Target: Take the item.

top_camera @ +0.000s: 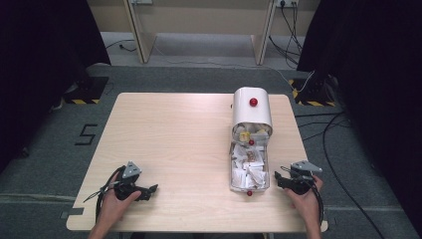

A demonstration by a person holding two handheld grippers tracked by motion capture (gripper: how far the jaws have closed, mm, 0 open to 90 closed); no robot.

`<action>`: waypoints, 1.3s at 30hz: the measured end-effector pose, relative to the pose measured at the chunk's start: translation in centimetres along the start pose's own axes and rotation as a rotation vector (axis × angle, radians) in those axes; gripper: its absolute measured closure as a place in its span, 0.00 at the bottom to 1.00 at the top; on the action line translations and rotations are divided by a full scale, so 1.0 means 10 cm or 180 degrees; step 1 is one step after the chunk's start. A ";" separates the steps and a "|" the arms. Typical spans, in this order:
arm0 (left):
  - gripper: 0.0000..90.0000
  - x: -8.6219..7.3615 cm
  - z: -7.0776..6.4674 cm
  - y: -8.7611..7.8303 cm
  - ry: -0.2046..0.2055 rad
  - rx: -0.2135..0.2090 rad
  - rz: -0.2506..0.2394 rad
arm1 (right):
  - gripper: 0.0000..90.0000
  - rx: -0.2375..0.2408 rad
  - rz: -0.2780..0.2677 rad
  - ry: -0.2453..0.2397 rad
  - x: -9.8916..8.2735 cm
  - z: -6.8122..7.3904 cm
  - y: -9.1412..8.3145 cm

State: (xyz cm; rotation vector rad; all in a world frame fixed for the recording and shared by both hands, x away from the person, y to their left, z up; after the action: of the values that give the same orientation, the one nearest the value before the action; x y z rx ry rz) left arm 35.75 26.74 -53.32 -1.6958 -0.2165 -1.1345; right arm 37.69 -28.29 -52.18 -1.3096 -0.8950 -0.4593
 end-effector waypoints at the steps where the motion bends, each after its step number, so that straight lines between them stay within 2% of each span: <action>1: 0.00 0.00 0.00 0.00 0.0000 0.0000 0.0000 | 0.35 0.0000 0.0000 0.0000 0.00 0.00 0.00; 16: 0.00 0.00 0.00 0.00 0.0002 0.0001 0.0000 | 0.37 -0.0013 -0.0024 -0.0016 0.00 0.00 -0.01; 22: 0.00 0.00 0.00 0.00 0.0001 -0.0003 0.0004 | 0.37 0.0030 -0.0118 0.0121 -0.01 -0.04 -0.04; 32: 0.00 0.00 0.00 0.00 0.0002 -0.0001 -0.0003 | 0.37 0.0009 -0.0164 0.0075 0.00 -0.01 -0.07; 39: 0.00 0.00 0.00 0.00 0.0002 -0.0002 -0.0004 | 0.37 0.0003 -0.0231 0.0043 0.06 0.03 -0.15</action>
State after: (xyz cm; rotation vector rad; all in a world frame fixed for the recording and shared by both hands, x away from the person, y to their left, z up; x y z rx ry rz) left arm 35.74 26.73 -53.32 -1.6959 -0.2169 -1.1360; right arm 36.81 -28.24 -50.75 -1.2749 -0.9337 -0.5238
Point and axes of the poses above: each handheld gripper's, and its own axes: y roughly forward along the jaws, x roughly out of its top, z roughly to its left, the point moved 1 cm from there along y, roughly forward along the jaws, and after that the axes turned 3 degrees about -z, right-handed, at the moved point
